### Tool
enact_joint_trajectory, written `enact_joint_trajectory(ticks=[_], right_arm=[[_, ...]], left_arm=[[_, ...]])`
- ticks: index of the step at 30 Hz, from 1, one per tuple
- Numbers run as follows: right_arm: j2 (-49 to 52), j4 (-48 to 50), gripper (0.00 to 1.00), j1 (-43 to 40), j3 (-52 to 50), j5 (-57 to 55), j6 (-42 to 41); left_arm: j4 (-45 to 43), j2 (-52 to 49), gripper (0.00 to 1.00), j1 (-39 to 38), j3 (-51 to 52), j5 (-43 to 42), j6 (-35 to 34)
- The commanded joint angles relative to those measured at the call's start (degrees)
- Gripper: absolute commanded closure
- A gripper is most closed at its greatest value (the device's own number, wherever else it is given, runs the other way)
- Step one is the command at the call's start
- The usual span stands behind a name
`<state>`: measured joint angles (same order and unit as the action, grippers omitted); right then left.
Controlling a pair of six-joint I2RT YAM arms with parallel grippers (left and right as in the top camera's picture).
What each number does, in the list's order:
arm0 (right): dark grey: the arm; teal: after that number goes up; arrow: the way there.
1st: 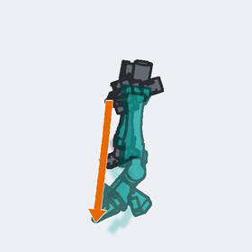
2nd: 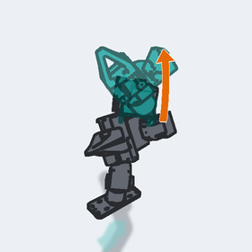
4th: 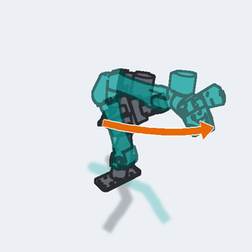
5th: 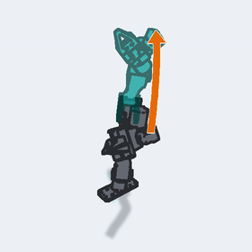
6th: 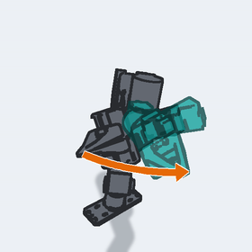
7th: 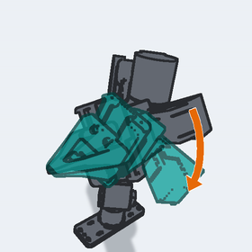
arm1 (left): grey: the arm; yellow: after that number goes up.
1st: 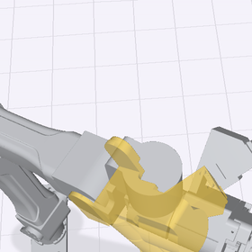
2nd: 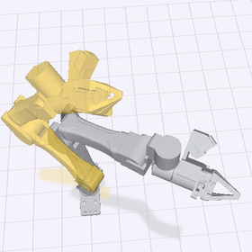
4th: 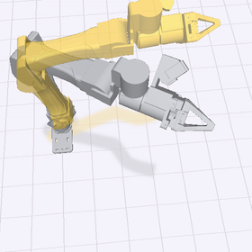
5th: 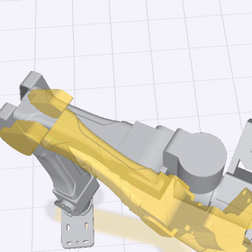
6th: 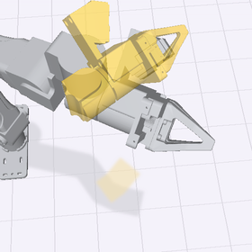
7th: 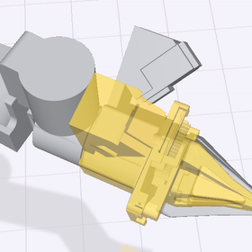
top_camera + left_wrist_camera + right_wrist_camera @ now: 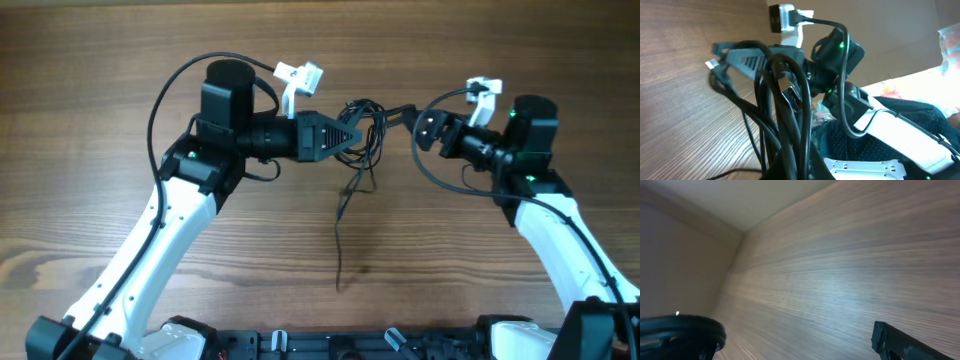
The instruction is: Untangle cables
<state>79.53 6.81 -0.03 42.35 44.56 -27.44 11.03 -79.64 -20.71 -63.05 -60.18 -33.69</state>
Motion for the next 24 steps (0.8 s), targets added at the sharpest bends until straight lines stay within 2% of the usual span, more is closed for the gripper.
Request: enact_joint_trajectory(ticks=[1,5,10,15,18,21,24], right_arm=[[0.9,3.5,0.00,5.4,-0.7,-3.4,-5.4],[0.9,7.6,0.00,11.8,-0.7,-11.3,-10.3],[0.9,8.4,0.00,13.7,-0.7,-20.3,-13.0],[0.9,-7.5,0.00,11.6,-0.7,-42.0,-10.0],[0.9,-12.3,0.00,8.0,-0.7,-43.1,-6.9],[0.9,-12.9,0.00,4.3,-0.7,-42.8,-4.8],[0.9,-12.8,0.00,0.1,-0.7,-37.9,-3.5]], left_arm=[[-1.2,1.8,0.96,-1.5,-1.5,-2.7,1.6],[-1.2,1.8,0.96,-4.3,-1.5,-1.4,1.6],[-1.2,1.8,0.96,-4.8,-1.5,-1.5,1.5],[-1.2,2.8,0.96,1.1,-1.5,-5.3,1.3],[-1.0,3.2,0.96,5.7,-1.5,-6.0,-0.2],[-0.4,3.1,0.96,9.3,-1.5,-6.0,-0.2],[1.7,3.1,0.96,11.6,-1.5,-5.9,-0.2]])
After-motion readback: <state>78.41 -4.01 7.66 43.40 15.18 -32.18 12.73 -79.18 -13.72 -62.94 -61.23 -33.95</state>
